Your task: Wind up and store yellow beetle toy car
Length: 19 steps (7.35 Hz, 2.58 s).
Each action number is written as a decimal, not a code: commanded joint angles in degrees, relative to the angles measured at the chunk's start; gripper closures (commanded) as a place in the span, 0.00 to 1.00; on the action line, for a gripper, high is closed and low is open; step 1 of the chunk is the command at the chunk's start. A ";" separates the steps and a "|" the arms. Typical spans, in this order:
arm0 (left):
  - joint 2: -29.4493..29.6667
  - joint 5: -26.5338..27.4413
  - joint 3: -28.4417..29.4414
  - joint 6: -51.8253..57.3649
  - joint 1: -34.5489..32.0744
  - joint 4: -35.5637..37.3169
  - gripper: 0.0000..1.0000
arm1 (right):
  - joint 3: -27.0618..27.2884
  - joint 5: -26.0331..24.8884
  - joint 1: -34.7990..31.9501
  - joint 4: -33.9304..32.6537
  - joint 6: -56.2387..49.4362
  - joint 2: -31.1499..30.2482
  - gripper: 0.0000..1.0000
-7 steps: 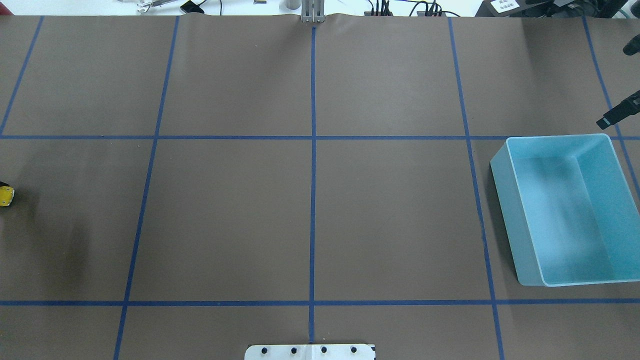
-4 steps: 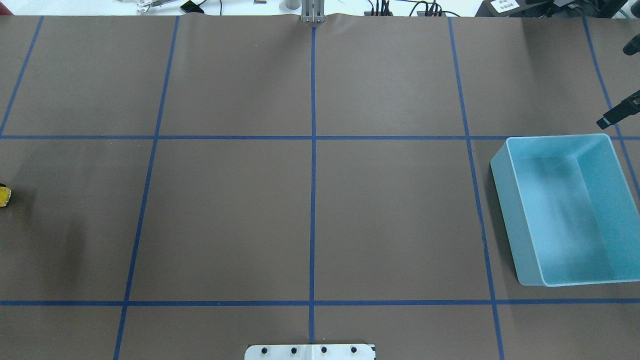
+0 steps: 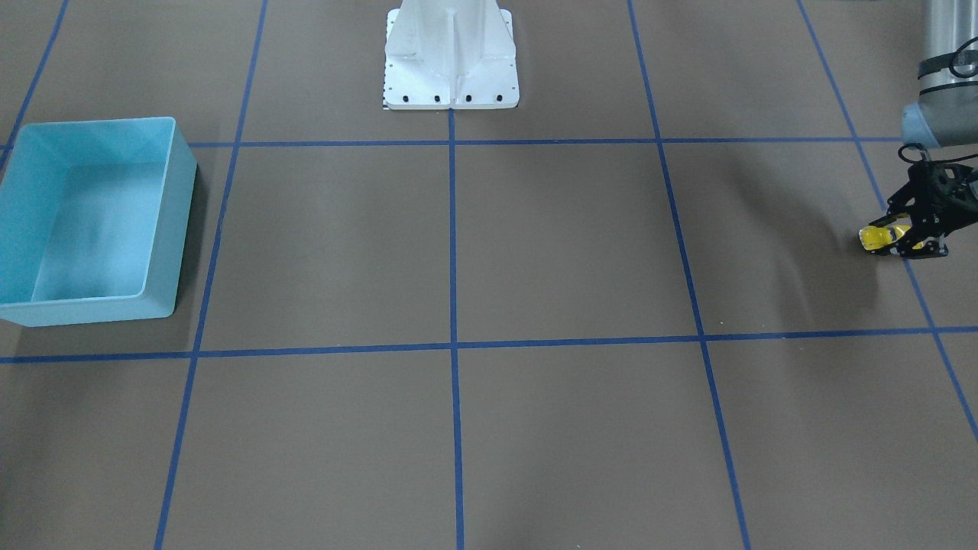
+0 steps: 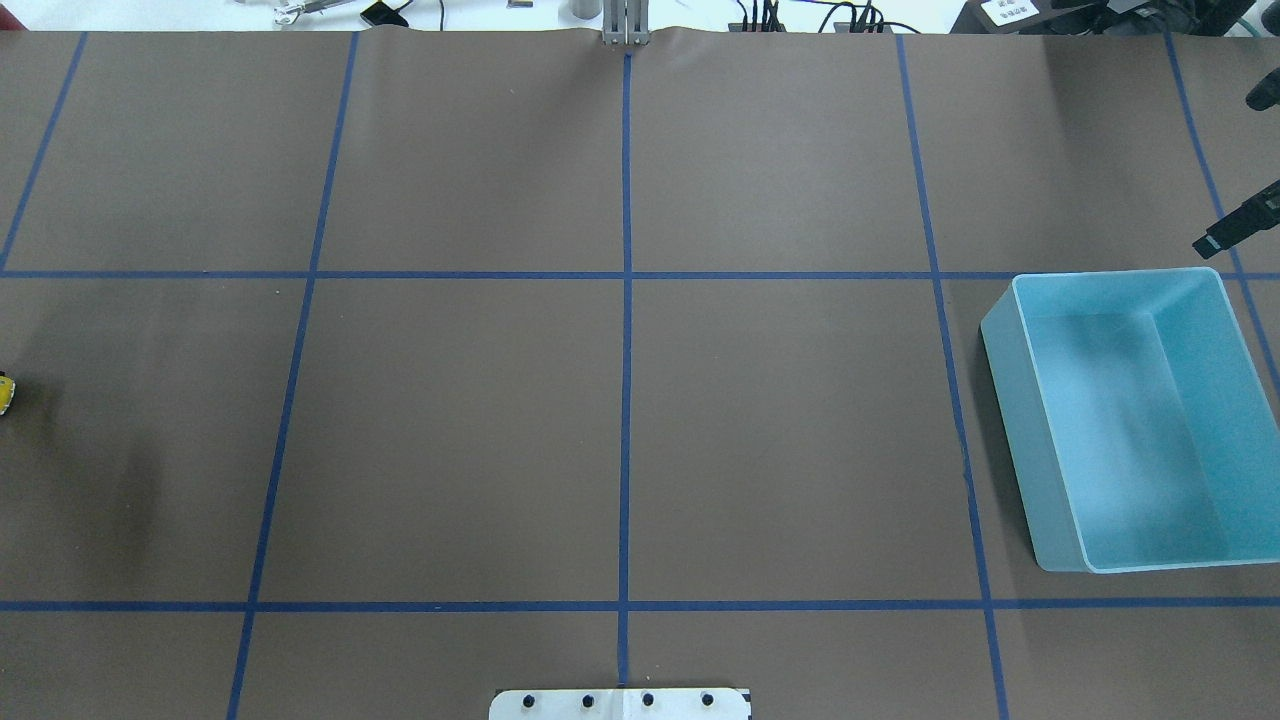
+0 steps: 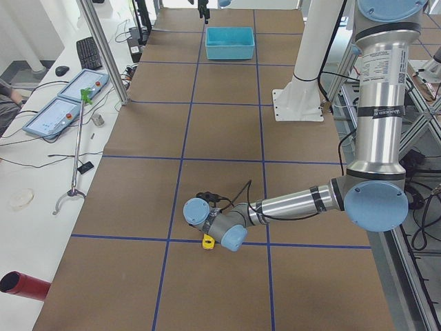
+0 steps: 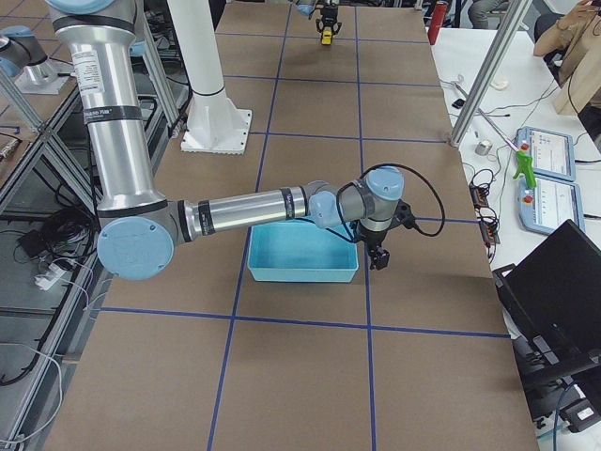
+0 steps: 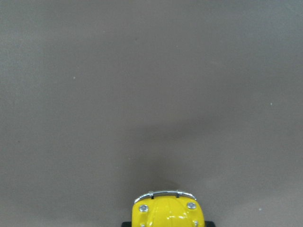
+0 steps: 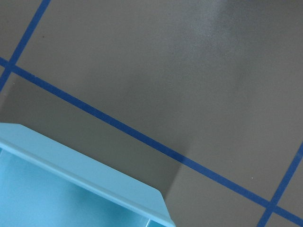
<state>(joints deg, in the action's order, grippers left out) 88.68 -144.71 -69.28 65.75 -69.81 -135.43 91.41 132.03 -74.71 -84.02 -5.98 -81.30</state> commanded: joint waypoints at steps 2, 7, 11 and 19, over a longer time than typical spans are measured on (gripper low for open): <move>0.00 -0.22 0.81 1.66 -0.77 0.08 1.00 | 0.00 -0.02 0.00 0.00 0.00 0.00 0.00; -0.09 -0.22 1.34 2.63 -1.12 -0.01 1.00 | 0.00 -0.02 0.00 0.00 0.00 0.00 0.00; -0.09 -0.22 1.43 2.63 -1.47 -0.01 0.01 | 0.00 -0.02 0.00 0.00 0.00 0.00 0.00; -0.09 -0.66 1.25 2.11 -2.88 -0.01 0.00 | 0.00 -0.02 0.00 0.00 0.00 0.00 0.00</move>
<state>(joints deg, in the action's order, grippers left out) 88.52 -145.37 -67.87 68.21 -72.32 -135.44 91.37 132.01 -74.68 -84.02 -5.98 -81.30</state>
